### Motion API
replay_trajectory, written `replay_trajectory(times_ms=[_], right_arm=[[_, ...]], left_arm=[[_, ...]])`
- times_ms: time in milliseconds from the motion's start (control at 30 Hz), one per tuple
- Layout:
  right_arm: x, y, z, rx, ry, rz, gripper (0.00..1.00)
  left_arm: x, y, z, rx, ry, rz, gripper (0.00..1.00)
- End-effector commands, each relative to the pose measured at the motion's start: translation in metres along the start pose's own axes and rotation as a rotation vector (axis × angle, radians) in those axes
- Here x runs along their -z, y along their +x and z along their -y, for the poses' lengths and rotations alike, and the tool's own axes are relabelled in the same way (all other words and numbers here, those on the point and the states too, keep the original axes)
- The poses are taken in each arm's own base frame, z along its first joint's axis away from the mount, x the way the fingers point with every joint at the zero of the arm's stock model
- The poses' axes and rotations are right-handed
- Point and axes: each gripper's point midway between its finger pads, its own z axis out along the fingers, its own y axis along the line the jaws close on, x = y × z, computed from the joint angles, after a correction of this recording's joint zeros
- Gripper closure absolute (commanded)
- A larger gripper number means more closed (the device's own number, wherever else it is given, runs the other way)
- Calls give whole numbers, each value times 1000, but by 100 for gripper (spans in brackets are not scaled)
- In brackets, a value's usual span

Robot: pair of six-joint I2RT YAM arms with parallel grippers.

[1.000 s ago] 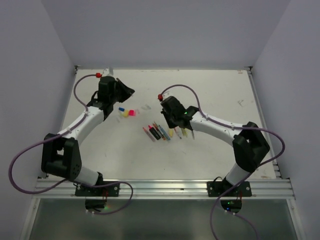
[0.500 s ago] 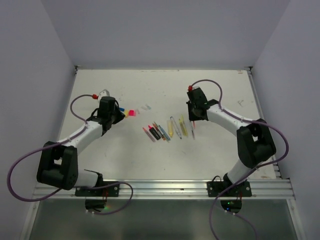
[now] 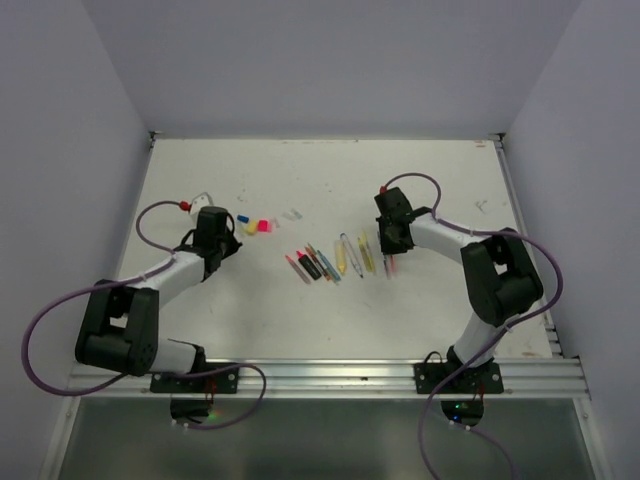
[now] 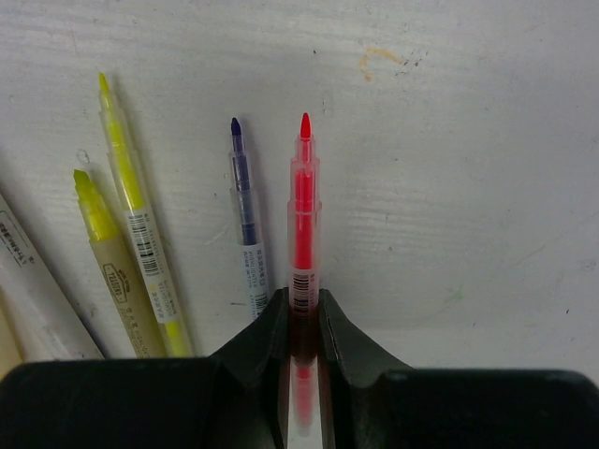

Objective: Open the pen caps

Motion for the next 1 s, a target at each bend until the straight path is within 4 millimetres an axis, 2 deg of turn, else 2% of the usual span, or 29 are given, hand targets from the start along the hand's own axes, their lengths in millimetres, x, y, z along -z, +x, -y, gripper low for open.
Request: replay_trajectory(times_ms=[0, 200, 433, 533, 567, 667, 833, 967], right_arm=[[0, -10, -5, -28, -18, 40, 85], [-4, -8, -4, -30, -9, 27, 82], [-4, -7, -3, -28, -2, 26, 79], [-5, -6, -1, -24, 8, 22, 75], [-5, -6, -1, -24, 10, 19, 74], [-5, -5, -1, -23, 6, 19, 71], [-5, -8, -4, -19, -8, 27, 70], [-1, -12, -5, -21, -20, 42, 68]], left_arm=[[-11, -26, -4, 1, 0, 101, 100], [-27, -24, -8, 45, 19, 71, 89], [-45, -16, -7, 70, 63, 11, 82], [-50, -14, -7, 71, 62, -8, 74], [-50, -11, -8, 73, 64, -16, 67], [-51, -14, -9, 88, 69, -10, 56], [-47, -23, -10, 94, 70, 5, 48], [-40, -35, -7, 101, 76, 28, 37]])
